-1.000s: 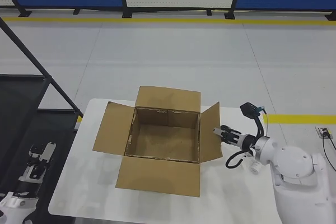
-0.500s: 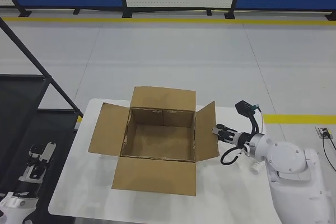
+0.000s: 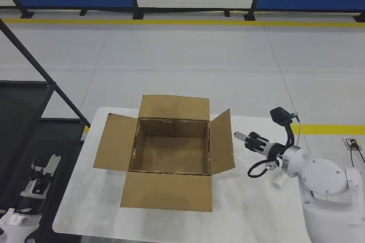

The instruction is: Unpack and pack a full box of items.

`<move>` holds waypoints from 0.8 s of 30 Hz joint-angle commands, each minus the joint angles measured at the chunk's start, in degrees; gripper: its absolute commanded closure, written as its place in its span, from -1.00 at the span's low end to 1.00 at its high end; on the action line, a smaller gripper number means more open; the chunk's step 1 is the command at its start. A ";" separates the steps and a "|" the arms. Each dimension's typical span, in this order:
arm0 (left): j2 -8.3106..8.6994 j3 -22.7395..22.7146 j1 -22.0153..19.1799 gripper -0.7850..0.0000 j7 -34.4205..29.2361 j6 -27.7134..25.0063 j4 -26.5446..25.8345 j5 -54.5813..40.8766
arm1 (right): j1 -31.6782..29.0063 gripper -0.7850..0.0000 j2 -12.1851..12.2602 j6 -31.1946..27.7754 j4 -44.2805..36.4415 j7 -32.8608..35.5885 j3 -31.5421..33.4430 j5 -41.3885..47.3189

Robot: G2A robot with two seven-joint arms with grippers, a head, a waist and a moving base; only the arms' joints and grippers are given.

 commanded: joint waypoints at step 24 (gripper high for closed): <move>0.00 0.00 0.00 -1.00 0.00 0.00 0.00 0.00 | -14.17 -0.27 2.79 11.74 3.56 3.74 4.86 -31.02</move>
